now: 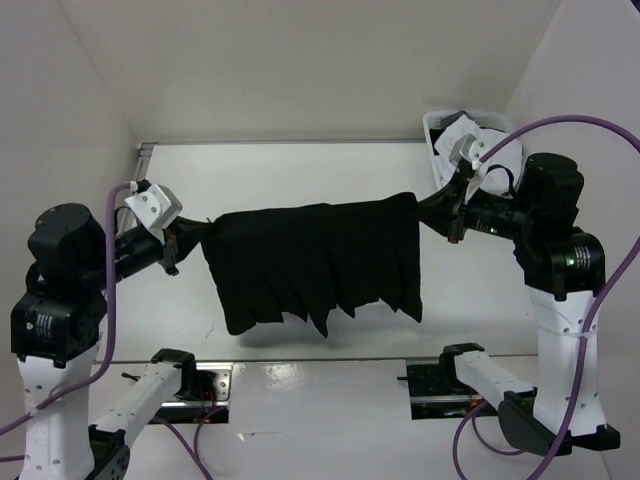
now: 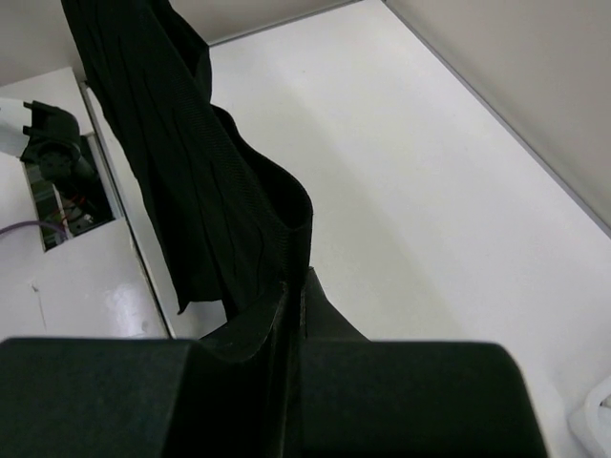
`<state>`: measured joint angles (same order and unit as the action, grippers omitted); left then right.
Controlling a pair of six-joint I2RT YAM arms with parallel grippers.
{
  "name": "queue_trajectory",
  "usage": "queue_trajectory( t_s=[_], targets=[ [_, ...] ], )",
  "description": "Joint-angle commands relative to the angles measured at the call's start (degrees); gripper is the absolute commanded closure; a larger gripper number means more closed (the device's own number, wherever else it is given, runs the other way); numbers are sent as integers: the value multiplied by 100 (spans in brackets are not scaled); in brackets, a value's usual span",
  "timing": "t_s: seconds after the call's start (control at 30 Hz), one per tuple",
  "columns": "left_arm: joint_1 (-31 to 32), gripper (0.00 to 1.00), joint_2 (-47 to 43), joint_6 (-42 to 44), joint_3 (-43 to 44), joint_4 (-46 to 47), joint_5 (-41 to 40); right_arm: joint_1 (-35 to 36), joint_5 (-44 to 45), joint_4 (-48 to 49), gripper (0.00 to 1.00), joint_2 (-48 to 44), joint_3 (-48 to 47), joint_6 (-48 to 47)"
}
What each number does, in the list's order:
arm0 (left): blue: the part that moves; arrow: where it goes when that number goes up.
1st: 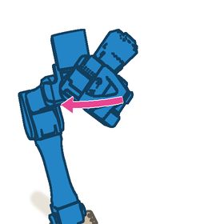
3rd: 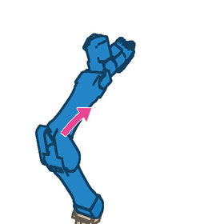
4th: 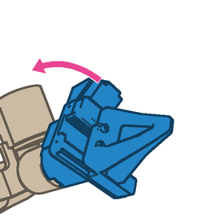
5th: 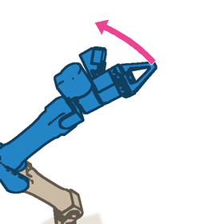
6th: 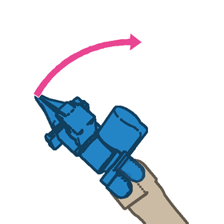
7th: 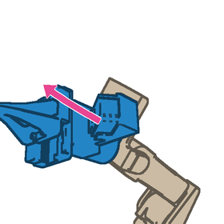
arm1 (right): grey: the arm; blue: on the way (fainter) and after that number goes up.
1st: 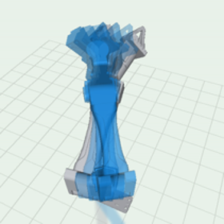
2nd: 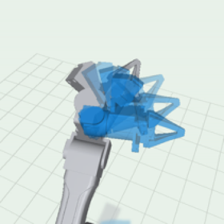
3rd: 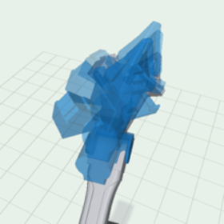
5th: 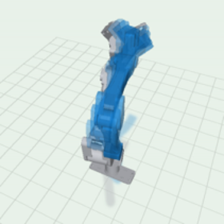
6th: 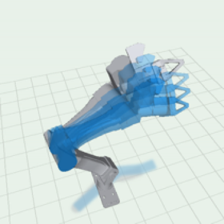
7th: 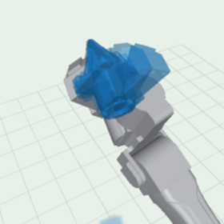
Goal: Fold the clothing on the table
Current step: Flatten the skirt out
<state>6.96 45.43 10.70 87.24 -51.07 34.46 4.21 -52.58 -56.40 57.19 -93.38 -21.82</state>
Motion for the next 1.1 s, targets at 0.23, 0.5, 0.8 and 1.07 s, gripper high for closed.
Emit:
queue_trajectory(
  t_s=[0.23,0.5,0.8,1.07],
  targets=[
    [-213,98,1177,407,-462,70,-422,-298,916,279,100,888,268,-164],
    [15,100,3137,267,-147,1072,-1036,-298,1197,1051,100,2408,268,64],
    [139,100,5395,-120,1092,1925,-1827,159,2215,2054,100,4106,-320,222],
    [139,100,6530,-437,2059,2232,-2425,528,2796,2467,100,5730,-1348,337]
  ],
)
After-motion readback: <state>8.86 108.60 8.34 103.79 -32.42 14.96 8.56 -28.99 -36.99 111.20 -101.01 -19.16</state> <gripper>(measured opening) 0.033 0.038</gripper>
